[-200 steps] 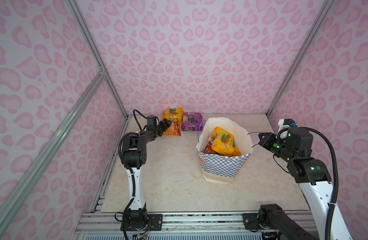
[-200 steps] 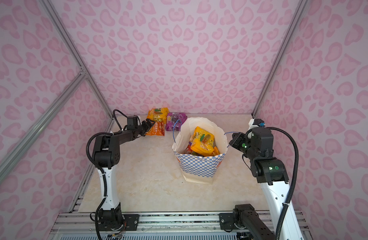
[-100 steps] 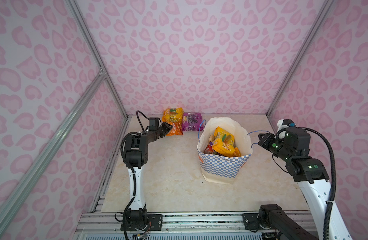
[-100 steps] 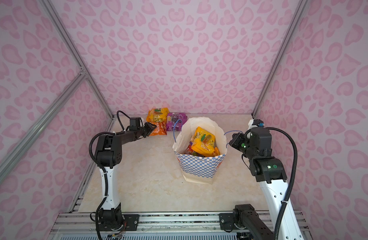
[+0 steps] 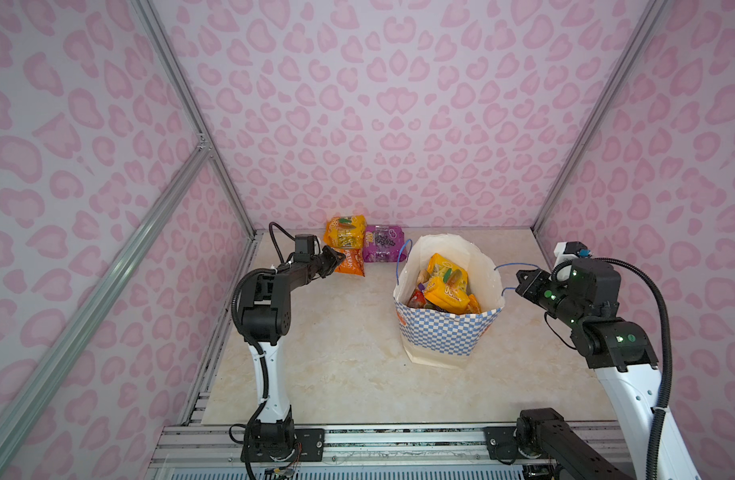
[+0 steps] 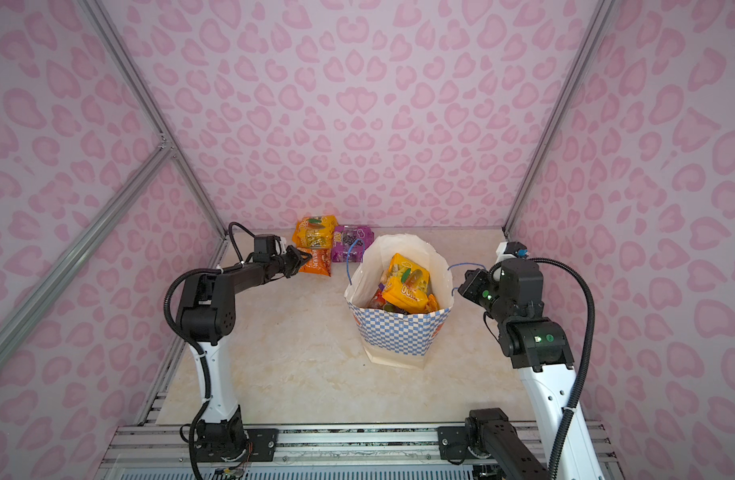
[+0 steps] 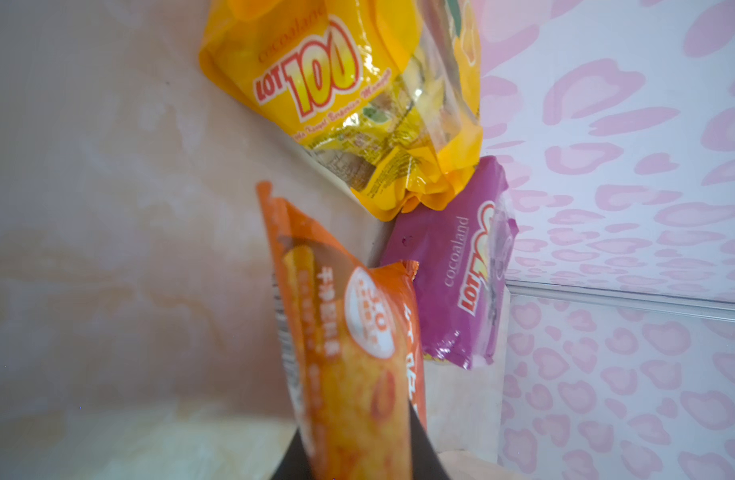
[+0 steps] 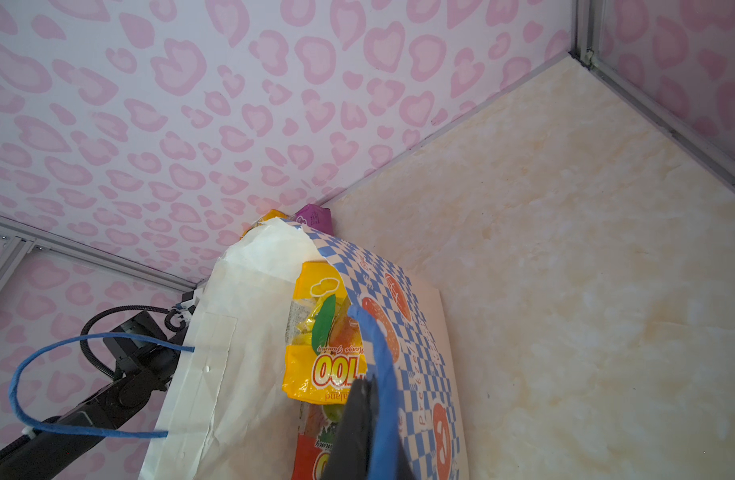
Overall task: Place the snacks into the paper bag
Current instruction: 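Lift the orange pack with the left gripper, then carry the orange pack over the bag and lower it inside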
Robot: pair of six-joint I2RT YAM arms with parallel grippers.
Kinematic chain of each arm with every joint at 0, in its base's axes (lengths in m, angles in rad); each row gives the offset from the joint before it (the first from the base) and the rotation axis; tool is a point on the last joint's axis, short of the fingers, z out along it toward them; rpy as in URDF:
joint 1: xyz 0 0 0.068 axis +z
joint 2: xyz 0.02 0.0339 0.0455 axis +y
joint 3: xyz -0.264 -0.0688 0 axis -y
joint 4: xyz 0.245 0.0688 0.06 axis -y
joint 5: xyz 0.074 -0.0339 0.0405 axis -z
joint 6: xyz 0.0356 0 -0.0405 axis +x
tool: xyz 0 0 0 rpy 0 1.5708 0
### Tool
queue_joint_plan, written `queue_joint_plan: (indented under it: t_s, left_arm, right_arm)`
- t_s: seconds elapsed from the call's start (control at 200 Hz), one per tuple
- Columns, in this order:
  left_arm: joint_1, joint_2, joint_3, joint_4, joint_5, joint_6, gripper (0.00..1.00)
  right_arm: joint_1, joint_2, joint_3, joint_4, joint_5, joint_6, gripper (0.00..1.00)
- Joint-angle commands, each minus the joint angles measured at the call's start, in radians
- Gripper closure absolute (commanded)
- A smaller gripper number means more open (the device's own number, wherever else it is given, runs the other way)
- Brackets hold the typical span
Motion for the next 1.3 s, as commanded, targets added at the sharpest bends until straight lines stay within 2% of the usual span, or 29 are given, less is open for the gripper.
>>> queue_joint_plan:
  t_s: [0.0, 0.175, 0.38, 0.605, 0.78, 0.915, 1.065, 1.18, 1.295]
  left_arm:
    - [0.0, -0.078, -0.043, 0.047, 0.014, -0.025, 0.77]
    - [-0.002, -0.243, -0.15, 0.054, -0.018, -0.036, 0.78]
    - [-0.007, -0.51, -0.276, 0.019, -0.098, -0.03, 0.78]
    - [-0.06, -0.817, -0.311, -0.121, -0.187, 0.077, 0.78]
    - [-0.15, -0.988, -0.271, -0.22, -0.225, 0.18, 0.77]
    - [-0.264, -1.083, -0.239, -0.269, -0.298, 0.258, 0.76]
    - [-0.472, -1.125, -0.185, -0.316, -0.491, 0.385, 0.76]
    - [-0.661, -1.064, -0.113, -0.321, -0.58, 0.491, 0.76]
    - [-0.824, -0.928, 0.014, -0.367, -0.65, 0.625, 0.76]
  right_arm:
    - [0.0, -0.009, -0.007, 0.023, 0.006, -0.01, 1.0]
    - [0.001, -0.015, -0.007, 0.016, 0.006, -0.014, 1.0]
    - [0.001, -0.008, -0.005, 0.028, 0.0, -0.018, 1.0]
    - [-0.001, 0.009, 0.001, 0.054, 0.001, -0.026, 1.0]
    - [-0.003, 0.016, -0.013, 0.083, -0.008, -0.023, 1.0]
    - [-0.003, 0.014, -0.029, 0.102, -0.017, -0.014, 1.0]
    - [-0.002, 0.007, -0.04, 0.105, -0.028, -0.008, 1.0]
    - [-0.001, -0.003, -0.046, 0.101, -0.025, -0.006, 1.0]
    - [-0.001, -0.013, -0.057, 0.101, -0.025, 0.0, 1.0]
